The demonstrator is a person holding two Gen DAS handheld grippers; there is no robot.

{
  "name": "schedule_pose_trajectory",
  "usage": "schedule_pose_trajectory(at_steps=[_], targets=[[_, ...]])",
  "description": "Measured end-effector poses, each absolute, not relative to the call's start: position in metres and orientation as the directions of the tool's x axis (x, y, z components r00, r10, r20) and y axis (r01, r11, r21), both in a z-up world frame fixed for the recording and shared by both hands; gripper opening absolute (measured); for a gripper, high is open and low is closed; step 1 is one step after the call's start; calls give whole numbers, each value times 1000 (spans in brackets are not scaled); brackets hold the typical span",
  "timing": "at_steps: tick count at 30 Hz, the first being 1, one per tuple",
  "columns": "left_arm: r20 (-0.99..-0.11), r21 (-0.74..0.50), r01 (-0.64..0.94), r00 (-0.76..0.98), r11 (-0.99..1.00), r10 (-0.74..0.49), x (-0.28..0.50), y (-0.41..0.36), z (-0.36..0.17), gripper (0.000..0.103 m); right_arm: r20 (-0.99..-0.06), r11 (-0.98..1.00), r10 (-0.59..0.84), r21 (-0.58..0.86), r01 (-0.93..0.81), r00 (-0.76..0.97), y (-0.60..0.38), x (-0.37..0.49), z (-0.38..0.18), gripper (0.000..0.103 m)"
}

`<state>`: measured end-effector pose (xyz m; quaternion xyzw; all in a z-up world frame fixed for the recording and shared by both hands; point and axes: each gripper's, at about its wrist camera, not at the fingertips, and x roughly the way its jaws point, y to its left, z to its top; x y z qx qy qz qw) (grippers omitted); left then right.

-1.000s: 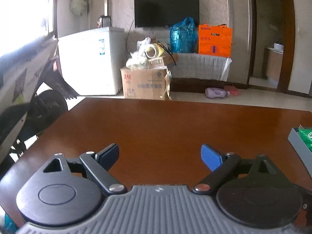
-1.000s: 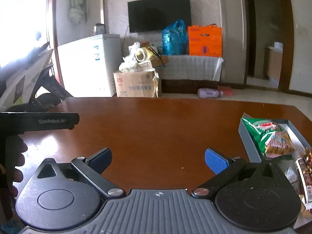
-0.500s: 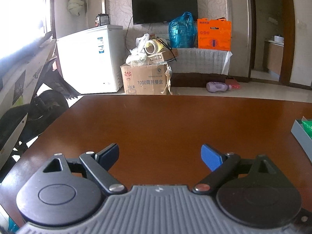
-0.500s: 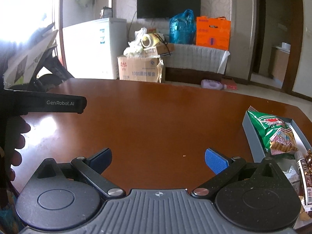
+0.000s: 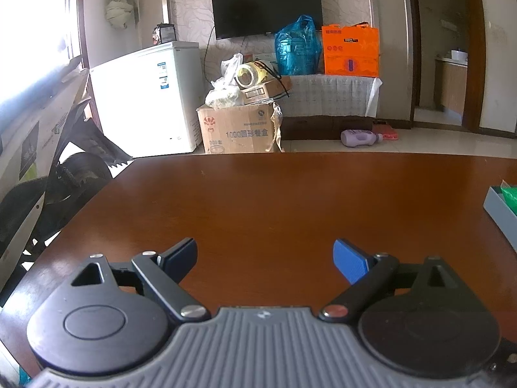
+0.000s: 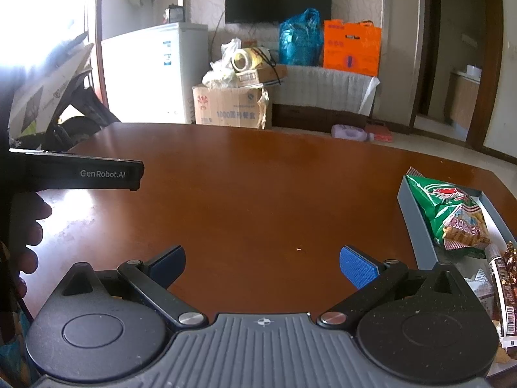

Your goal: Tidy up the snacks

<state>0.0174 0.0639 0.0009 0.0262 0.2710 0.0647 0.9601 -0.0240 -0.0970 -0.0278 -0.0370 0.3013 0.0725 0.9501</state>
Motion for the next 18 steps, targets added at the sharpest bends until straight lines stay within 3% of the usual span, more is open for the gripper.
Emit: schedule_pose_trajectory(at_steps=[18], targets=[[-512,108,-70,851,992,115,22,51,-9,92,-580,989,96,-37,-144,809,-100,-22,-29,103]])
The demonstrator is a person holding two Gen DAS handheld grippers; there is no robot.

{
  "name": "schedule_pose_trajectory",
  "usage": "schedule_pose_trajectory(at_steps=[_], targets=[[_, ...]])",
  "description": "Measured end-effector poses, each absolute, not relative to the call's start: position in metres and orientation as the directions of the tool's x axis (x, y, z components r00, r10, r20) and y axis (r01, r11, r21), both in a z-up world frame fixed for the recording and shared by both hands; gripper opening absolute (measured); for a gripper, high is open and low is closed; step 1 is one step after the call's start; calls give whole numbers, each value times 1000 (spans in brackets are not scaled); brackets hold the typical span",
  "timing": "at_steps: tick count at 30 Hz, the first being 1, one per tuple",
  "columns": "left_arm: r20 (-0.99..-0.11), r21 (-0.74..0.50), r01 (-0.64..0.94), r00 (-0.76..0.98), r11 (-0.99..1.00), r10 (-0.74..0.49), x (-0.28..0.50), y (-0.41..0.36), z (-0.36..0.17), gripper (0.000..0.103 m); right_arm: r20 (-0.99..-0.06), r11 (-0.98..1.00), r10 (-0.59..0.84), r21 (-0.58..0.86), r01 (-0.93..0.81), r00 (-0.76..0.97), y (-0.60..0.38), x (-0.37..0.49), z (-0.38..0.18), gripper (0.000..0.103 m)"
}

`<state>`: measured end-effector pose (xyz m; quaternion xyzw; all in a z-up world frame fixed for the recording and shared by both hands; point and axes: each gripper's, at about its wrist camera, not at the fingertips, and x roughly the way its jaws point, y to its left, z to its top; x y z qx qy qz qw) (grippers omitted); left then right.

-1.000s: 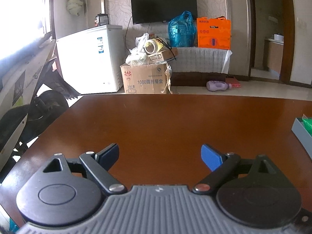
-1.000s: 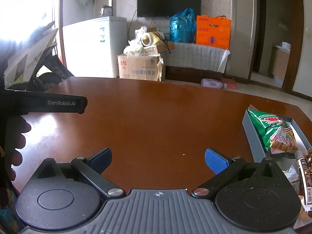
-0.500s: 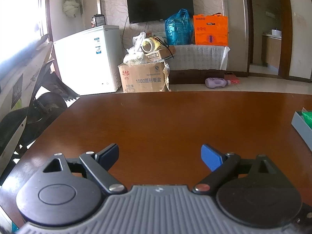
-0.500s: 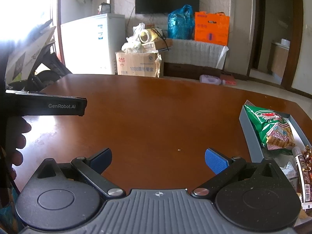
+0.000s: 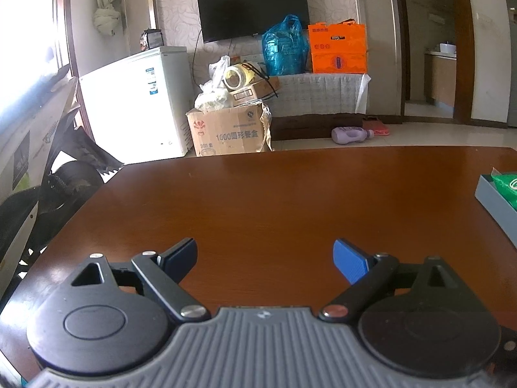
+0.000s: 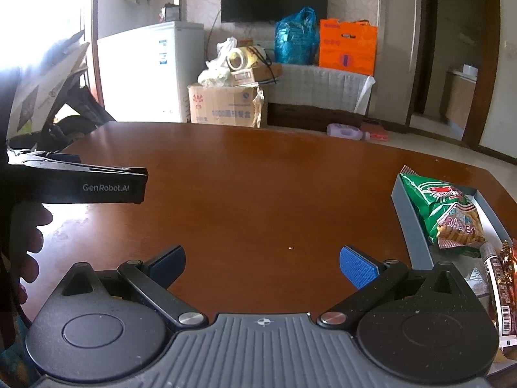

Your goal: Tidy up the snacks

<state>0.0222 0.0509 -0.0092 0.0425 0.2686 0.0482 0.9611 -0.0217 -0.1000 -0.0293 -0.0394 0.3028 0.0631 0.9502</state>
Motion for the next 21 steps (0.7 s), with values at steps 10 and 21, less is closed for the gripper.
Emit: schedule_pose_trajectory(at_steps=[10,21], targets=[[-439,-41,222,872,974,-217,9,-25,9,92,-285,985,-150,-124,119,947,-154,-75,17,103],[-426,4,440,813,898,-396,-29,-165,-3,95,-336,904,-422,-82,420,842,-257,-126,16,103]])
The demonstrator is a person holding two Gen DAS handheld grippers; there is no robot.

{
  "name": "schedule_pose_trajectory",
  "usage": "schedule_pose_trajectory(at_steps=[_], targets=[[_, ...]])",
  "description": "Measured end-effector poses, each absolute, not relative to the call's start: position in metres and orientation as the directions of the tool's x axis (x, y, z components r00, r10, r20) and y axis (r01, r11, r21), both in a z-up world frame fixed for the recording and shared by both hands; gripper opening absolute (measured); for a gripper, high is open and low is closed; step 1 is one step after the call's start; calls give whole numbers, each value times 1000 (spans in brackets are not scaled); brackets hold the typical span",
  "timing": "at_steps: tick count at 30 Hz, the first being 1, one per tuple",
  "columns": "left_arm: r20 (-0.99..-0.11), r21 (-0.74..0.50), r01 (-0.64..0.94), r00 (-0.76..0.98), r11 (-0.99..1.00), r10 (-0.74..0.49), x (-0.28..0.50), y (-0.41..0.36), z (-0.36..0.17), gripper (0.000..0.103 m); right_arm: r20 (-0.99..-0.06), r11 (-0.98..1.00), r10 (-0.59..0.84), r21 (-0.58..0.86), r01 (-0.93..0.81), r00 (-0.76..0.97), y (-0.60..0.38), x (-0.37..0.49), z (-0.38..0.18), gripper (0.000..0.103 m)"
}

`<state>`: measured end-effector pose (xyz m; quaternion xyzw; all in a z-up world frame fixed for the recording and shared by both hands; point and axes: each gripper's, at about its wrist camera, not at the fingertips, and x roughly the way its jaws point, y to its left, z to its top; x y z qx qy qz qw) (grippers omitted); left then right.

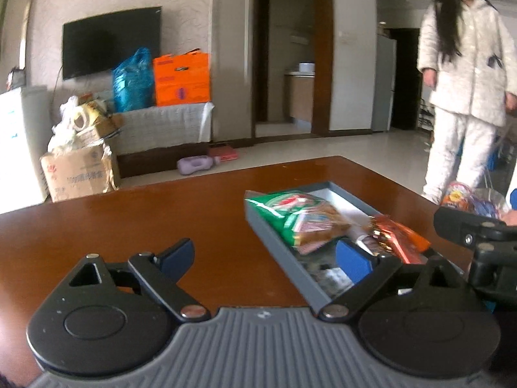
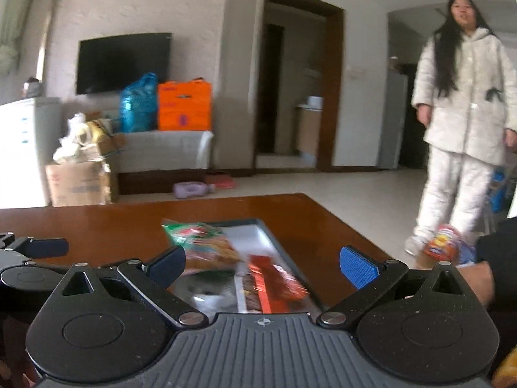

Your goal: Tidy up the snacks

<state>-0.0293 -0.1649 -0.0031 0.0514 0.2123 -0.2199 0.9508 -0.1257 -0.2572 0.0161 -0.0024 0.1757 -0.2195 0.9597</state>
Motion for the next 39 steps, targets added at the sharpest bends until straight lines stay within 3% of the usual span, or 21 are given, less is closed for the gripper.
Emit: schedule_pose_trajectory(at_steps=[4,9,24,39], targets=[[-417,68,446,825,892,-381,-37,-191,-8,96,-336,887,-452,-75,455,826,-265,-145,7,103],[-442,18,417,819,909,-367,-40,-206,-16,96,-361,875,-459,-25,484,812,-273,-155,-1,103],[-456,130,430,826,894,-331,-90,-203,-32,96,-436,904,-397,-35,426,808,-265,-155,-15,103],[-482,151,403,827,903,-288,-98,-191,-39,96,-514,910,-366,-21,415,776,-270,-148,-25,103]])
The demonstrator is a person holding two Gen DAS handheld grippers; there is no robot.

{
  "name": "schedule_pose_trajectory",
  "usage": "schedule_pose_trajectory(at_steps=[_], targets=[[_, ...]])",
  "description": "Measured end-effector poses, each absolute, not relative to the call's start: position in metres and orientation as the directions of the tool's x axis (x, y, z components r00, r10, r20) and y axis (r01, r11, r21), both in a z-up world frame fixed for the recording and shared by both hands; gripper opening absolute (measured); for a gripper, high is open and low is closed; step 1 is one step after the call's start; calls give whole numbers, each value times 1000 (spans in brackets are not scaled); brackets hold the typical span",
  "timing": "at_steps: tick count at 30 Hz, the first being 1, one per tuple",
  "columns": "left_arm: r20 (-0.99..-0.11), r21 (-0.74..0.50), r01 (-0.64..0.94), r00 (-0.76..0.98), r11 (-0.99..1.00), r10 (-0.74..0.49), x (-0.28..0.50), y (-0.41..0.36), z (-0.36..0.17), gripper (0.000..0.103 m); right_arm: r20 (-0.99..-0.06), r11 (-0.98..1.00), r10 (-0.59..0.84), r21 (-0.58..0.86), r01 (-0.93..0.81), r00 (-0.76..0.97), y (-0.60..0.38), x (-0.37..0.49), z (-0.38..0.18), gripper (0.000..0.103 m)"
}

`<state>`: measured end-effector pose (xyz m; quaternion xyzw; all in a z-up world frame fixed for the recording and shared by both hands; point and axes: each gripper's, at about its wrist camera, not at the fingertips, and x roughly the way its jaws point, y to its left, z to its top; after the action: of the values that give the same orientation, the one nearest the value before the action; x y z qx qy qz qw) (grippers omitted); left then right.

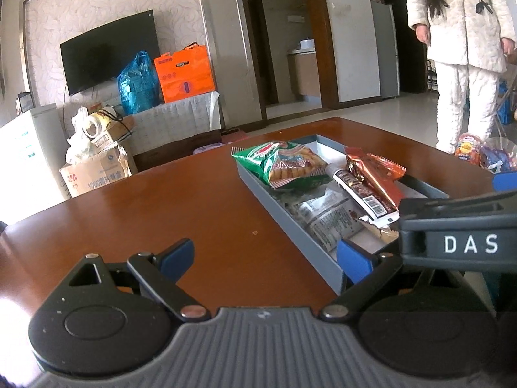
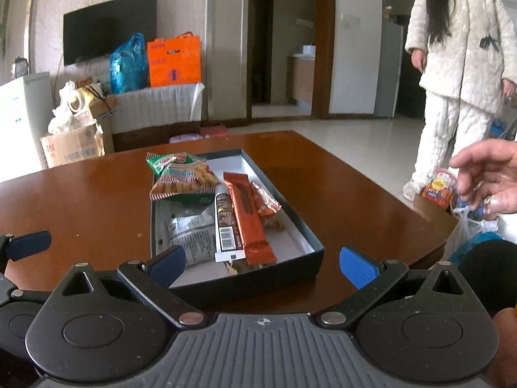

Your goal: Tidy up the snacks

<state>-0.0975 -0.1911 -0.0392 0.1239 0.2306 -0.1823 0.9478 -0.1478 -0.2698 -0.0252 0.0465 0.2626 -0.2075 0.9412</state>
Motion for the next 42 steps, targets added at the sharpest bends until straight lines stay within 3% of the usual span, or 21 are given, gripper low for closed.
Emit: schedule_pose_trajectory(at_steps=[34,42], targets=[[-543,105,391,792,914,-277,-81,-197,-49,96,-519,918,-353,-30,396,779,-272,-143,-28,103],[-541,92,375,796,923,-269,-80,-199,-49,101,-521,919,-350,-31,393,778,-272,-142,-29,103]])
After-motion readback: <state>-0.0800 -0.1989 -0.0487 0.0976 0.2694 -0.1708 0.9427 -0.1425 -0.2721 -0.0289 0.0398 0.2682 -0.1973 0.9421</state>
